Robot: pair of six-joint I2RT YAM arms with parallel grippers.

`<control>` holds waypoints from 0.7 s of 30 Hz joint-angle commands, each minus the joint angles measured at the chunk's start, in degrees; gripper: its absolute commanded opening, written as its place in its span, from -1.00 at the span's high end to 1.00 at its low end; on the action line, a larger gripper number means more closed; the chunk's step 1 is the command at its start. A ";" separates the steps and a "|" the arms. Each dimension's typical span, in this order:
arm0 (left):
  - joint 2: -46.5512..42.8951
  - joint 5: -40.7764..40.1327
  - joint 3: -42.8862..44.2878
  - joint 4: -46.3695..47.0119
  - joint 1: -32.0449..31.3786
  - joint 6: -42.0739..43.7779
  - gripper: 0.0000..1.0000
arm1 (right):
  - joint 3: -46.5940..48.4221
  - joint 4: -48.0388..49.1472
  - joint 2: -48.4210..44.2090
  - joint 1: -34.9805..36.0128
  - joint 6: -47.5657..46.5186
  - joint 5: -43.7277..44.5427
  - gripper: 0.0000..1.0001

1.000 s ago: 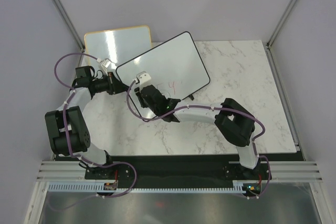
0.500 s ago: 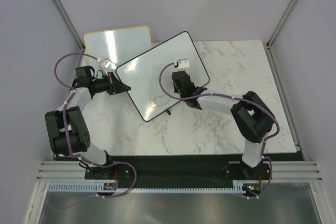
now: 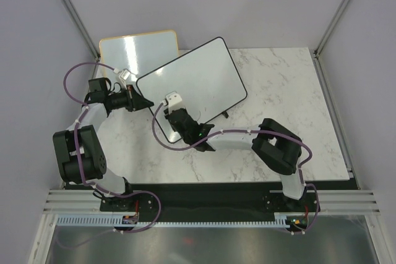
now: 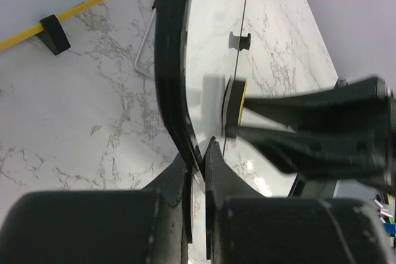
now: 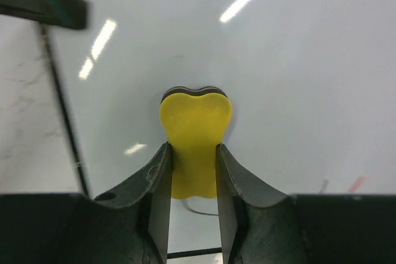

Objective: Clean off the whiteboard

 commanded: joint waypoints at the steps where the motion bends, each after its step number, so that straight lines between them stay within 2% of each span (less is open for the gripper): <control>1: -2.39 -3.06 2.21 4.55 -1.46 11.54 0.96 | 4.35 -1.74 8.22 2.61 1.67 -15.39 1.00; 6: -2.22 -3.06 2.21 4.55 -1.55 11.63 0.96 | 5.86 -2.89 8.49 2.53 0.96 -14.69 1.00; 10: -2.22 -2.97 2.30 4.47 -1.64 11.71 0.96 | 4.11 -4.38 7.79 1.48 1.40 -10.04 1.00; 16: -2.31 -2.97 2.39 4.55 -1.55 11.71 0.96 | -8.17 -3.33 1.56 -6.25 7.81 -4.41 1.00; 21: -2.31 -3.06 2.48 4.55 -1.55 11.89 0.96 | -17.86 1.06 -4.68 -17.59 14.57 -6.68 1.00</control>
